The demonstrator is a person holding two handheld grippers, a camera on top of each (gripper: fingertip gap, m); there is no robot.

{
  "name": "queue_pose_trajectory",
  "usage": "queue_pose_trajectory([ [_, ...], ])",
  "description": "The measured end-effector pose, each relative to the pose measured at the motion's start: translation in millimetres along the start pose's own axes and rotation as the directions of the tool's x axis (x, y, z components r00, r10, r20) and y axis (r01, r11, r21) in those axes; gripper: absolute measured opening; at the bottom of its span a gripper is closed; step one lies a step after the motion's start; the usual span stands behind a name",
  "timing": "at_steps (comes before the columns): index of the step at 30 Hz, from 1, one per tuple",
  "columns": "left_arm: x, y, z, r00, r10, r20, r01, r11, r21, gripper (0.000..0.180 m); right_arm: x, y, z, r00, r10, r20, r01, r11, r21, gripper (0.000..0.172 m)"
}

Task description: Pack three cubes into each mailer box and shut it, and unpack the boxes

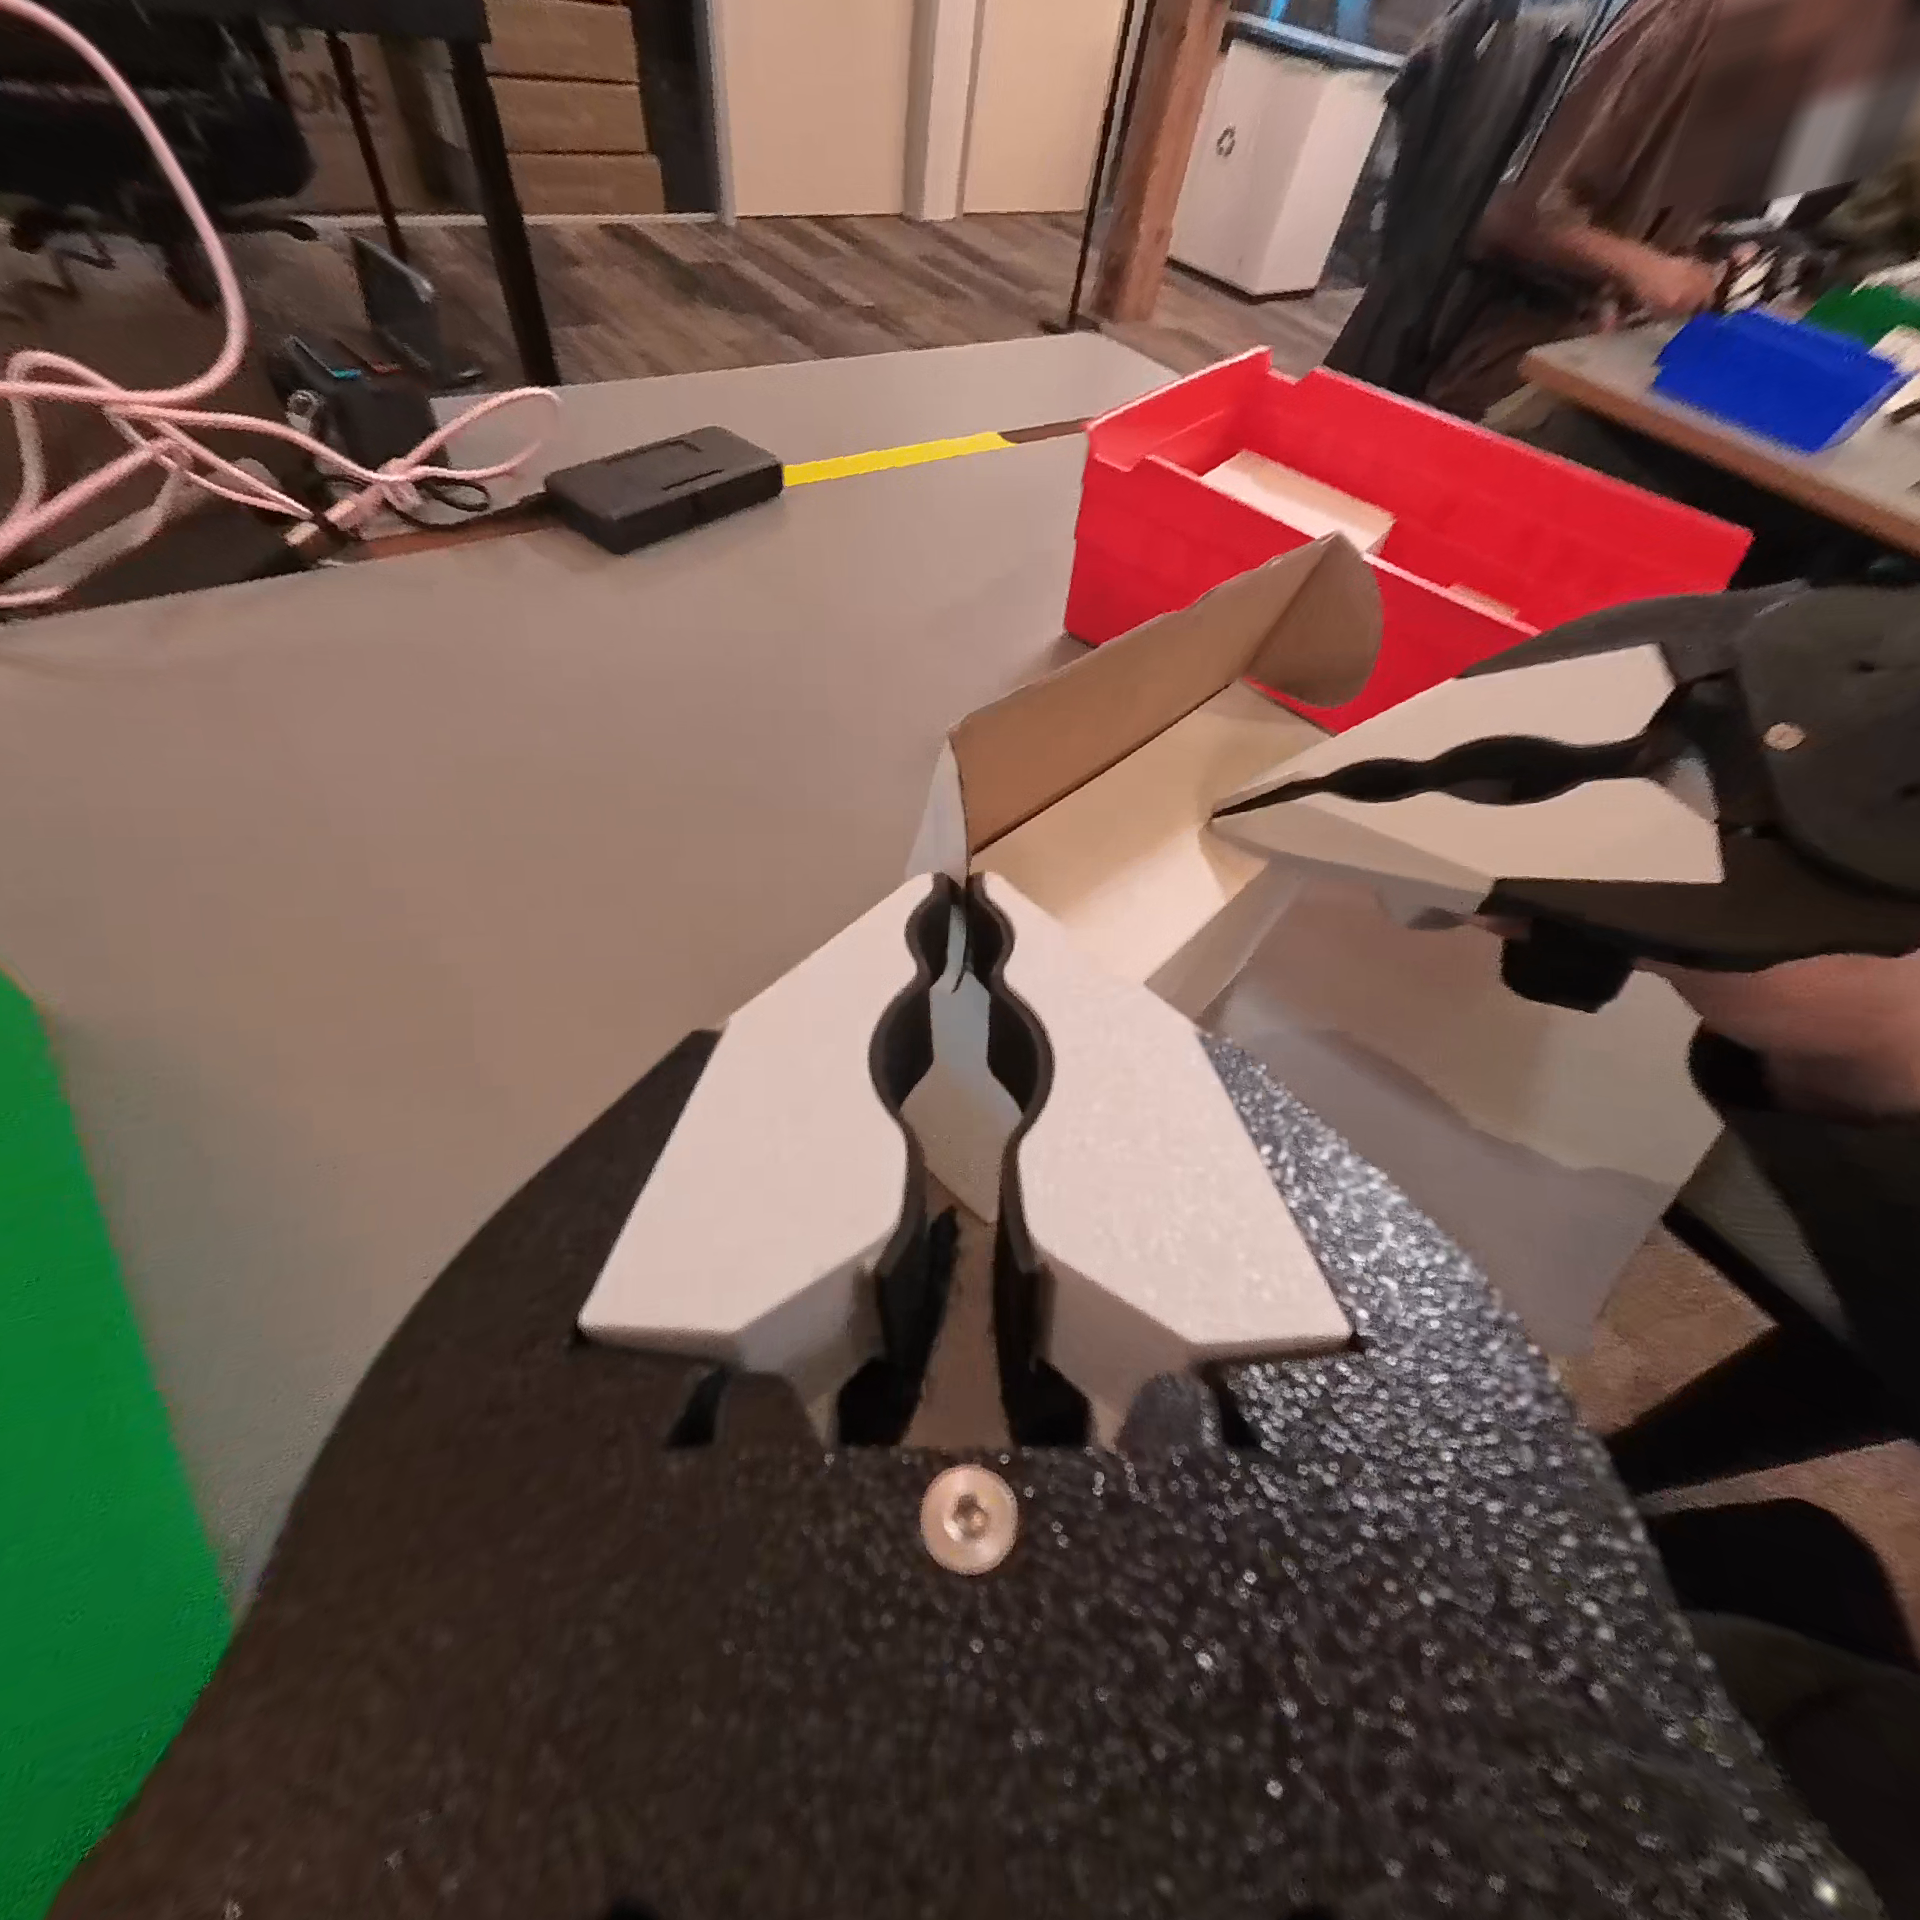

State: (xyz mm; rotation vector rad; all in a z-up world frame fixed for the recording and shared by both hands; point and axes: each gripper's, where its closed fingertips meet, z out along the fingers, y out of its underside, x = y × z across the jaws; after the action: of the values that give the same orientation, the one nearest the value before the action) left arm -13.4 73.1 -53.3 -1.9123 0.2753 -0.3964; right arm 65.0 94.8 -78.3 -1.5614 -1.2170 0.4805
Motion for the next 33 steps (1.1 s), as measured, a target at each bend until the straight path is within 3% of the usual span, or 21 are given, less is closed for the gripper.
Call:
queue_pose_trajectory([
  [1,1,-1,0,1.0,-0.02,-0.013,0.02,1.0,0.008,0.001,0,0,0,1.0,0.004,0.001,-0.004,1.0,0.0,0.0],
  [19,9,2,3,0.979,-0.158,-0.126,0.176,0.973,0.146,0.004,0,0,1,1.0,0.003,-0.016,-0.003,1.0,0.002,0.0],
  [27,10,4,2,0.994,-0.083,-0.066,0.091,0.987,0.13,0.003,0,0,1,1.0,0.014,-0.011,-0.014,1.0,0.007,0.0],
  [33,10,3,2,0.954,-0.224,-0.198,0.257,0.952,0.165,0.004,0,0,1,1.0,0.011,-0.021,-0.01,1.0,0.008,0.0],
])
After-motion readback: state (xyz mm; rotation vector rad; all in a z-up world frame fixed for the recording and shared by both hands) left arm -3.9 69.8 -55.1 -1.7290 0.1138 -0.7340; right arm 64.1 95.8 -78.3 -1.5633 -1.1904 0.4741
